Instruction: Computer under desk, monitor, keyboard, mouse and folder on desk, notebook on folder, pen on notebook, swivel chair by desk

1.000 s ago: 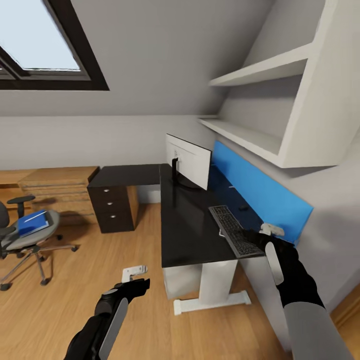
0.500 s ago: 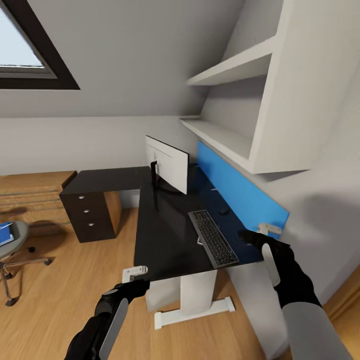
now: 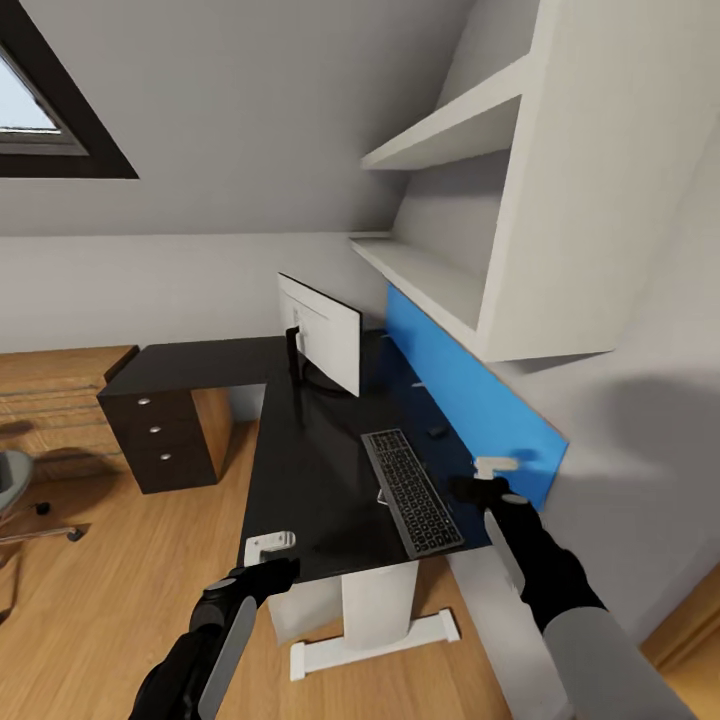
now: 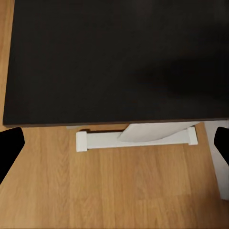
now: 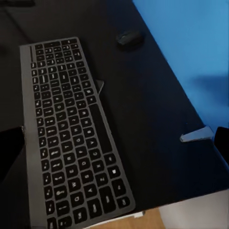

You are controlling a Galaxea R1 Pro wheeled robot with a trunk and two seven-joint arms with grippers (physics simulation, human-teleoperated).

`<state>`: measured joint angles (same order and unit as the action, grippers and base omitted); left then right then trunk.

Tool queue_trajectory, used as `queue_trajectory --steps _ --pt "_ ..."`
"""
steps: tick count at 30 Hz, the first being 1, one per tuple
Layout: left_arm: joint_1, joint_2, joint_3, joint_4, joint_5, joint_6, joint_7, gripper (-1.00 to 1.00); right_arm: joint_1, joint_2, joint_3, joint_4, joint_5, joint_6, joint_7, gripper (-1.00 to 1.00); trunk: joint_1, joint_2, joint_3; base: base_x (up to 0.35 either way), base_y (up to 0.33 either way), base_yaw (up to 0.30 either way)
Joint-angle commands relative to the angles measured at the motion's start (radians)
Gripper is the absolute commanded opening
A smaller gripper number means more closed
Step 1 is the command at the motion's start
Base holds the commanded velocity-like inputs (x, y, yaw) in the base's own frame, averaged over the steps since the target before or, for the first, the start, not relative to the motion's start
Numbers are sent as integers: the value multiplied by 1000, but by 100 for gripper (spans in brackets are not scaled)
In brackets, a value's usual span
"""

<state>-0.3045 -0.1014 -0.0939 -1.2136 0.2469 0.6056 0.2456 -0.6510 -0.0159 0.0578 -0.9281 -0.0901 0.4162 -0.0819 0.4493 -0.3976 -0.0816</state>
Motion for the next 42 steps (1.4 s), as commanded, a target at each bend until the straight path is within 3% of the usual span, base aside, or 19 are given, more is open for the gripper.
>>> queue_trajectory --steps 1,2,5,10,11,16,20,28,42 --pt "-1 0 -1 -1 11 3 9 100 -1 -2 16 3 -8 -1 -9 100 1 -2 -2 12 -10 0" --pt "-1 0 -1 -1 11 3 9 100 -1 -2 38 14 -7 -11 -8 100 1 -2 -2 6 -5 0" --pt "-1 0 -1 -1 10 3 9 100 -1 -5 54 23 -8 -23 -4 100 1 -2 -2 3 -2 0" --pt "-1 0 -1 0 10 3 9 100 -1 -19 54 50 -9 -27 41 100 1 -2 -2 9 0 0" --pt "-1 0 -1 0 10 3 9 100 -2 -38 52 88 -11 -33 96 100 1 -2 -2 182 0 0" --pt "-1 0 -1 0 9 2 8 100 -3 -60 50 123 -12 -62 153 100 1 -2 -2 253 0 0" --pt "-1 0 -1 0 10 2 8 100 -4 -65 50 151 -11 -87 167 100 1 -2 -2 300 0 0" --pt "-1 0 -1 1 11 2 8 100 -12 -67 51 297 -8 -146 177 100 1 -2 -2 318 0 0" --pt "-1 0 -1 11 11 2 8 100 -19 -64 51 378 -9 -186 178 100 1 -2 -2 239 0 0"
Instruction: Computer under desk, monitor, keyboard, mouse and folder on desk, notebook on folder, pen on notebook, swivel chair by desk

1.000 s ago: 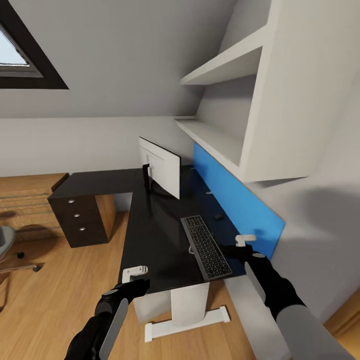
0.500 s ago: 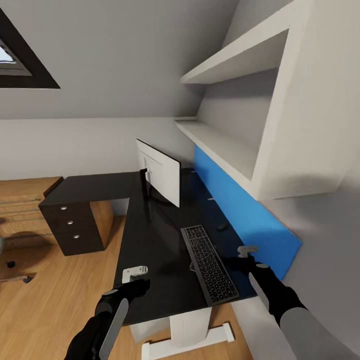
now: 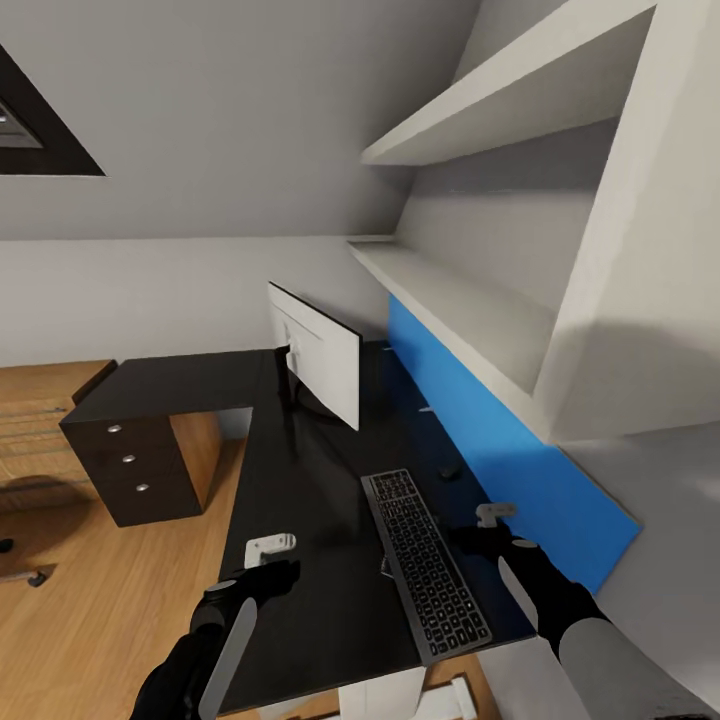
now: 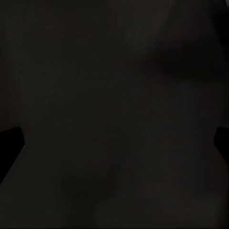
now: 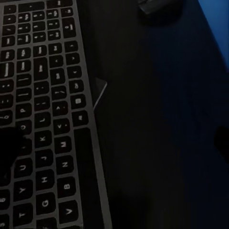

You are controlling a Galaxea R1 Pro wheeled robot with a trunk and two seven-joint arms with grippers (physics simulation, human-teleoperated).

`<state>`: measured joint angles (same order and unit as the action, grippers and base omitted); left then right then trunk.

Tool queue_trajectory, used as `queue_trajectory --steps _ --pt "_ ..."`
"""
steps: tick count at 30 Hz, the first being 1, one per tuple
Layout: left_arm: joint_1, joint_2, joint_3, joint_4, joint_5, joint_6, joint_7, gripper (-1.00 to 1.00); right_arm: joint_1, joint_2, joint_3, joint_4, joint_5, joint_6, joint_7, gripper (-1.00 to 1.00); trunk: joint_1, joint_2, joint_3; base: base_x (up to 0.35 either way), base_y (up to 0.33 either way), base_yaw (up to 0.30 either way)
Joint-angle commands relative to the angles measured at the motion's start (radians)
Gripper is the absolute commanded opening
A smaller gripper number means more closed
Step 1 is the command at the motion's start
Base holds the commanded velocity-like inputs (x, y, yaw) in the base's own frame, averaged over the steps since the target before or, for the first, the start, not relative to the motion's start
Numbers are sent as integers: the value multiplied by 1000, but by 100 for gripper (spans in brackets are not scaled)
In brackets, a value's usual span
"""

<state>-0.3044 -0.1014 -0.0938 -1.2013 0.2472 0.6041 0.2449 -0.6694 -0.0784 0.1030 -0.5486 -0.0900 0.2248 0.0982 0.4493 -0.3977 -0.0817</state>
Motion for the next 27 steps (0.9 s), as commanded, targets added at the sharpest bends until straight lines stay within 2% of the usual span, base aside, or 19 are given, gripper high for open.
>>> queue_trajectory --steps 1,13,18,19,22,27 --pt "-1 0 -1 -1 11 3 9 100 -4 -1 6 5 -9 2 -2 100 1 -2 -2 50 0 0" --pt "-1 0 -1 2 12 3 8 100 -23 3 7 20 -28 -3 1 100 1 -2 -2 13 0 0" --pt "-1 0 -1 2 12 3 8 100 -33 1 6 -25 -102 42 0 100 1 -2 -2 0 0 0" --pt "-1 0 -1 2 12 3 9 100 -35 -2 4 -57 -141 59 0 100 1 -2 -2 0 0 0" --pt "-1 0 -1 2 11 3 10 100 -36 -4 5 -122 -175 68 1 100 1 -2 -2 0 0 0" --pt "-1 0 -1 2 11 3 10 100 -36 -4 6 -154 -185 71 1 100 1 -2 -2 0 0 0"
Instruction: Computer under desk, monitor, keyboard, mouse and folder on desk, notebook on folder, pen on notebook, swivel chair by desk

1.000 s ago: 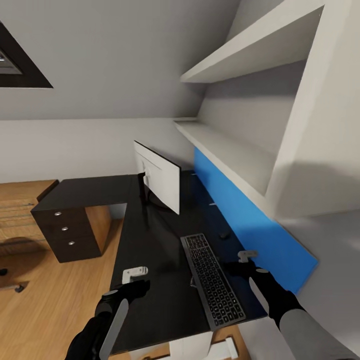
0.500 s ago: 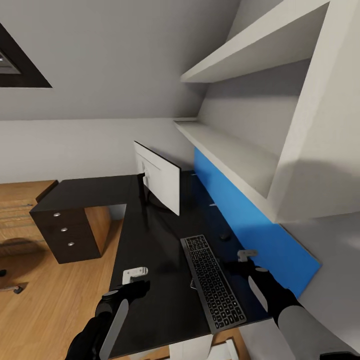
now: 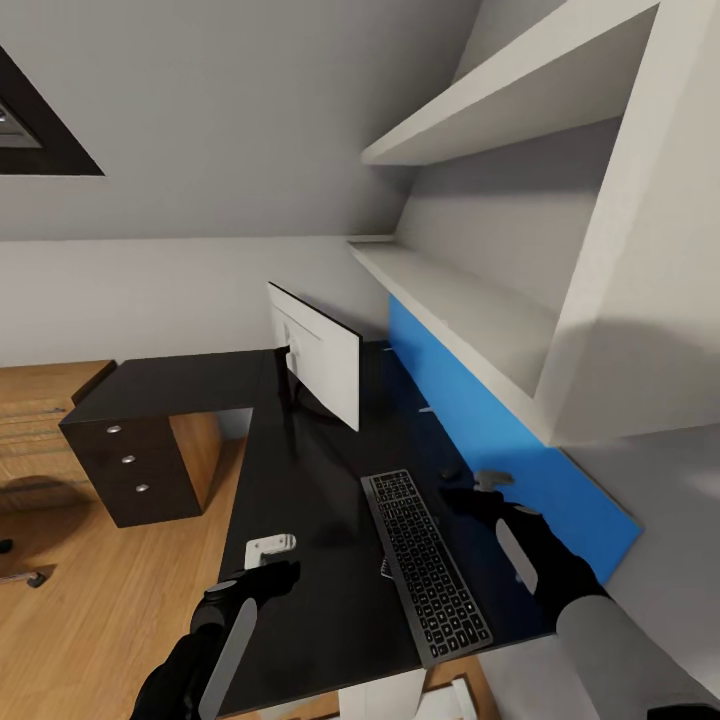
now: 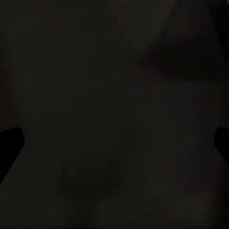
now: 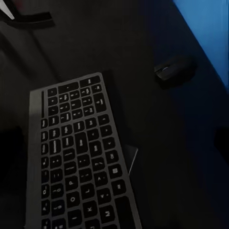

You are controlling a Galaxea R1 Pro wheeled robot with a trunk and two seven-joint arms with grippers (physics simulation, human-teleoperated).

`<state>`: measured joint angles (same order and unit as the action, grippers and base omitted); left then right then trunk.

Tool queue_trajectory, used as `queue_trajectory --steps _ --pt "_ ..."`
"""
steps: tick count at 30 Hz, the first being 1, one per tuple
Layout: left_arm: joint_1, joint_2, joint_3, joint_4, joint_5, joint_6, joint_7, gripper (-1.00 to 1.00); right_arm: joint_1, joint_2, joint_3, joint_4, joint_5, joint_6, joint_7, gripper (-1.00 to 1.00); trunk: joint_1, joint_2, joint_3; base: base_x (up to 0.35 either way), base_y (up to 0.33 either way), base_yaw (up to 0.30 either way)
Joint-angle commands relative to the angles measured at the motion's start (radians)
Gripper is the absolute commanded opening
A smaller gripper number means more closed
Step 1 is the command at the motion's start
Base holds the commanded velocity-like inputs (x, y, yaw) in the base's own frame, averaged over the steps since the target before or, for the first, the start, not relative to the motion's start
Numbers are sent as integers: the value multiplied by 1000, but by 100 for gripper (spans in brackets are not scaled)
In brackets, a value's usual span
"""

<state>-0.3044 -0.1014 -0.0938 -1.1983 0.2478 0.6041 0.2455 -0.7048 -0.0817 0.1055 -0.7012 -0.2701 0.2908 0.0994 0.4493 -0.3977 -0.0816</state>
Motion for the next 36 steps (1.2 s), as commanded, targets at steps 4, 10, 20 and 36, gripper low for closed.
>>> queue_trajectory --steps 4,10,20,36 --pt "-1 0 -1 -2 11 3 9 100 -1 -1 3 -7 -7 3 0 100 1 -2 -2 0 0 0" --pt "-1 0 -1 -1 10 3 9 100 -1 -1 3 -9 -7 1 0 100 1 -2 -2 0 0 40" --pt "-1 0 -1 -1 10 3 8 100 1 -1 3 -9 -5 -1 -1 100 1 -2 -2 0 -14 118" --pt "-1 0 -1 -1 11 3 8 100 0 1 5 -10 -1 -4 -4 100 1 -2 -2 0 -22 46"
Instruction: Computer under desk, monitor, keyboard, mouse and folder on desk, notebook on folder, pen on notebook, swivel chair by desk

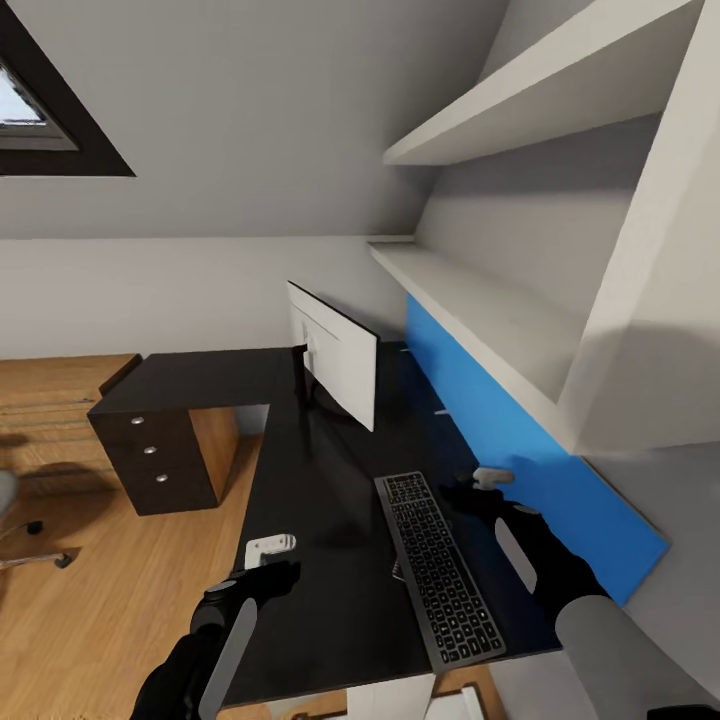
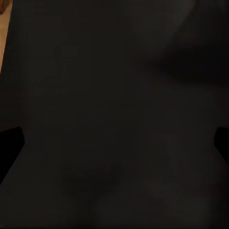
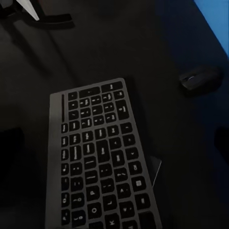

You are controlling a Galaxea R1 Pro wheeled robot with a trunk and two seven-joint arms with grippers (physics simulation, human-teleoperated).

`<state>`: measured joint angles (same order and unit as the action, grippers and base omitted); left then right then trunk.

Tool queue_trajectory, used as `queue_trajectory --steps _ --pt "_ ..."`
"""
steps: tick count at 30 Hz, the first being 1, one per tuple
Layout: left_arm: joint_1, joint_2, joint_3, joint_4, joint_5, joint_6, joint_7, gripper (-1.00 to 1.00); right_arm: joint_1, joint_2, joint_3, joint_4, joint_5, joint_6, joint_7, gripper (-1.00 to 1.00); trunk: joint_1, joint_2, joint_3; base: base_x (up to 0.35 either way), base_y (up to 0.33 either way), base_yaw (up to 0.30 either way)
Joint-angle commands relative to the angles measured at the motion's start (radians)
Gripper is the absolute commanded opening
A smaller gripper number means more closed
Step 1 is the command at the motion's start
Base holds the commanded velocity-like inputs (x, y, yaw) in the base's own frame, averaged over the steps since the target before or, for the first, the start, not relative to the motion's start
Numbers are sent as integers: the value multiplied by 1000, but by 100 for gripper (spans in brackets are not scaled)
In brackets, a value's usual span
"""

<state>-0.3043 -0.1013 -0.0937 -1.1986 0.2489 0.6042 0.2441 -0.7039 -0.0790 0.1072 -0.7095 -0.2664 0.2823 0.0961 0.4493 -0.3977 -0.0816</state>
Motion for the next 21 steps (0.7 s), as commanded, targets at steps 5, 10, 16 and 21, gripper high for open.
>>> queue_trajectory --steps 5,10,16,21 --pt "-1 0 -1 -1 10 3 10 100 0 -1 3 -2 -5 5 -1 100 1 -2 -2 0 -149 249" --pt "-1 0 -1 -1 10 3 10 100 0 -1 3 -2 -5 5 1 100 1 -2 -2 0 -196 218" --pt "-1 0 -1 -1 10 3 11 100 0 -1 4 -3 -5 5 3 100 1 -2 -2 0 -49 59" --pt "-1 0 -1 -1 10 3 10 100 0 -1 5 -3 -5 5 1 100 1 -2 -2 0 -9 11"
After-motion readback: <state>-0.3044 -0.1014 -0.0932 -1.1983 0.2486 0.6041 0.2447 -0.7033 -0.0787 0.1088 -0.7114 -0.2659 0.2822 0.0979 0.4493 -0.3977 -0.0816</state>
